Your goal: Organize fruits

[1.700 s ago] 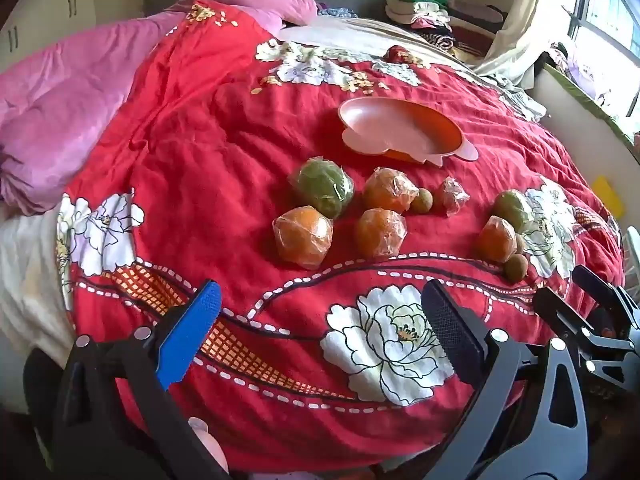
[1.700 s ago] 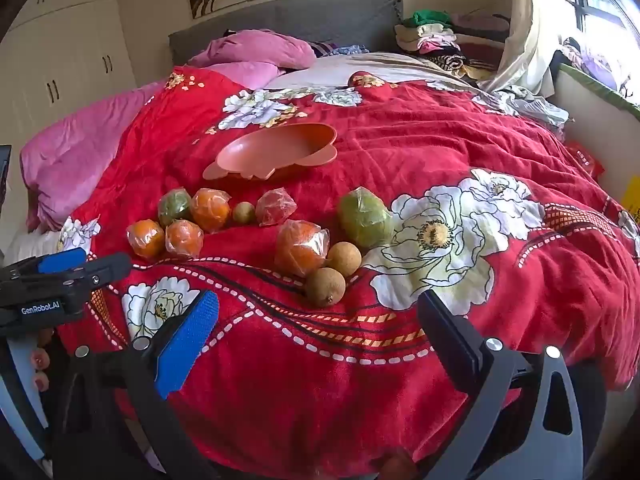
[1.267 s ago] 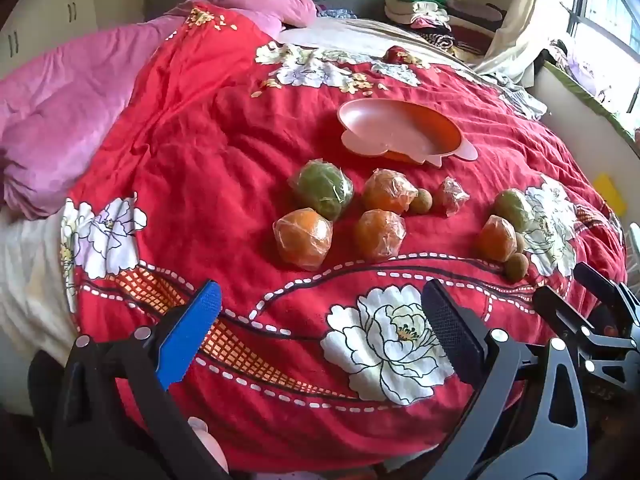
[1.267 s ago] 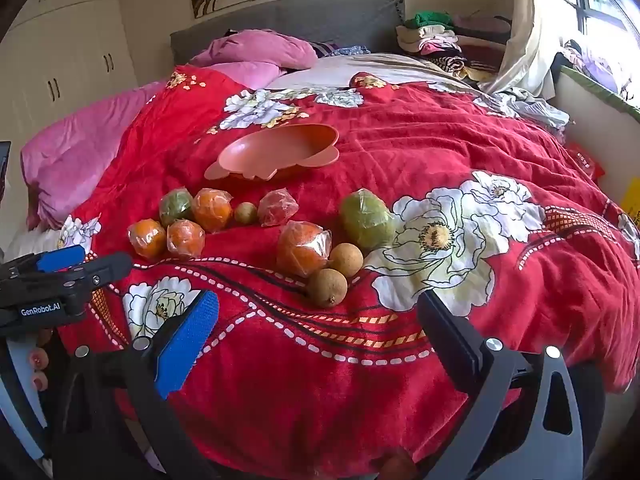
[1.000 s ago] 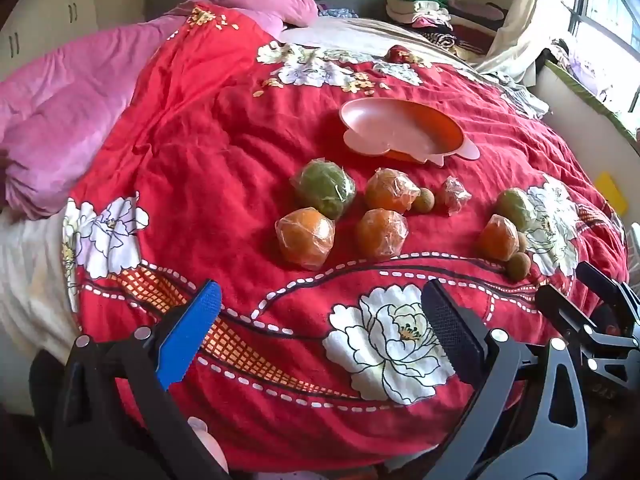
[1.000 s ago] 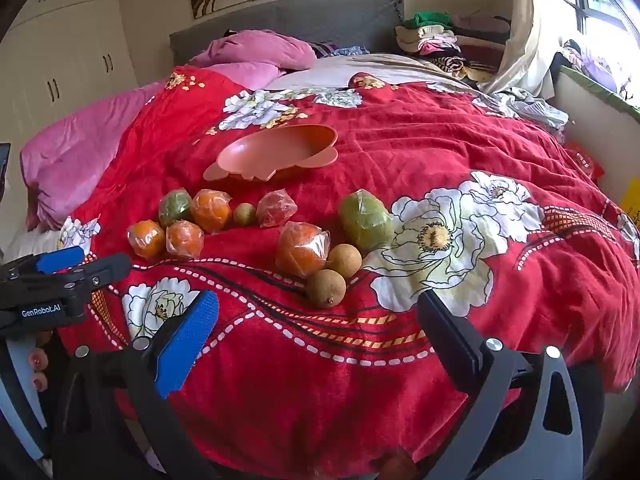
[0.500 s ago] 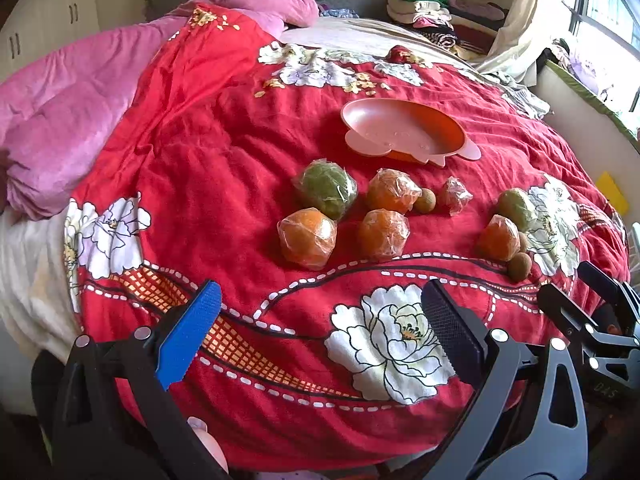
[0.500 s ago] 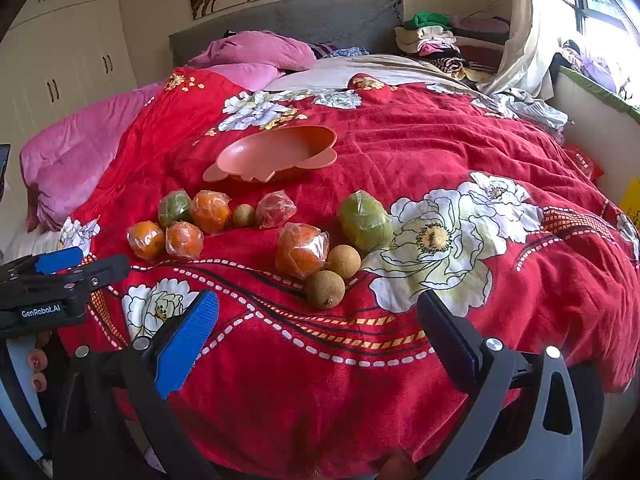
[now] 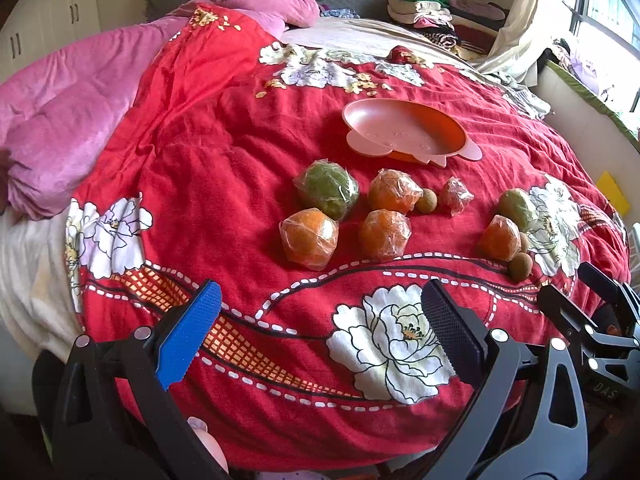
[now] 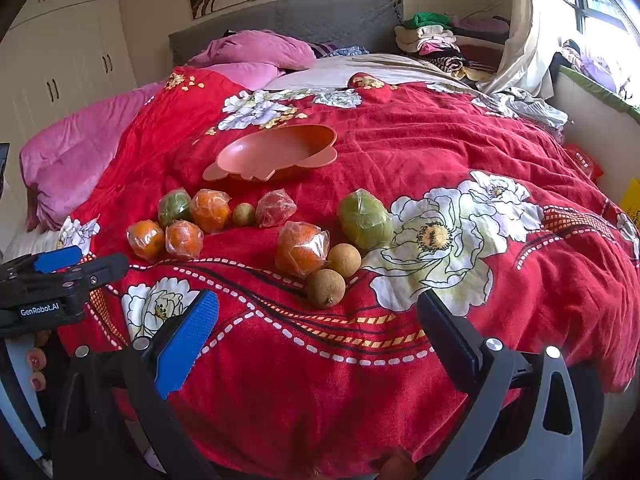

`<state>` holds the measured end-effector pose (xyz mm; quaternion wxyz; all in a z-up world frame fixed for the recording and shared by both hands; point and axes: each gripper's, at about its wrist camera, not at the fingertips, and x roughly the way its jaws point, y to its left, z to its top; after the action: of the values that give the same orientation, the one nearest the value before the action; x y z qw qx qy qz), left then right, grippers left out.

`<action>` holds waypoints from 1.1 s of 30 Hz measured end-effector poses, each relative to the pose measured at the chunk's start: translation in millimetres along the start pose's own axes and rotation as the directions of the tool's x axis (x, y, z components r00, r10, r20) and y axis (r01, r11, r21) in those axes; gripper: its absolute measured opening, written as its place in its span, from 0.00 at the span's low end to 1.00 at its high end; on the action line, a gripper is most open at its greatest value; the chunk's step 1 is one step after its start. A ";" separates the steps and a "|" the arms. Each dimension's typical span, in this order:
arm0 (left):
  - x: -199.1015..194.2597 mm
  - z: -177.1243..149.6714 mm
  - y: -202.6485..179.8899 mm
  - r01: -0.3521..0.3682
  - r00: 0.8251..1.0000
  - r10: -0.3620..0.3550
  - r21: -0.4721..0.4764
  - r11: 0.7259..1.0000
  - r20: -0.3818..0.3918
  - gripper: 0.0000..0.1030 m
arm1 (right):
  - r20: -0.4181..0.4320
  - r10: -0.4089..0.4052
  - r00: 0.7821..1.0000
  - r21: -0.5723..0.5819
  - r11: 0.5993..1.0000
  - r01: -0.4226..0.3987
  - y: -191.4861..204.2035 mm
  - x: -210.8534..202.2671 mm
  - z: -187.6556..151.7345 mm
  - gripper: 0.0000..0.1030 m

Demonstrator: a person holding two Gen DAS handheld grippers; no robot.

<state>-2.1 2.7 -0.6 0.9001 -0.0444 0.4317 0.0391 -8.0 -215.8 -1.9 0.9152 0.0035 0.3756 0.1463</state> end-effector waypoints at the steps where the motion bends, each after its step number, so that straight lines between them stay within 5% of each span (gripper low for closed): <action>1: 0.1 0.0 0.0 -0.001 1.000 0.001 0.001 1.000 -0.001 0.92 | 0.000 0.000 1.000 0.000 1.000 0.000 0.7 0.2 -0.5 0.96; 21: 3.0 -0.9 0.5 -0.011 1.000 0.011 0.004 1.000 -0.011 0.92 | -0.017 0.001 1.000 0.004 1.000 0.000 1.8 5.9 -6.7 0.96; 33: 24.7 7.7 32.5 -0.043 0.998 0.041 -0.025 0.999 -0.046 0.92 | -0.055 0.008 0.998 -0.008 1.000 -0.008 2.0 20.8 -1.4 0.96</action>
<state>15.8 36.7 -16.6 0.8883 -0.0478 0.4526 0.0625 4.6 -208.4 -16.9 0.9039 -0.0026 0.4000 0.1514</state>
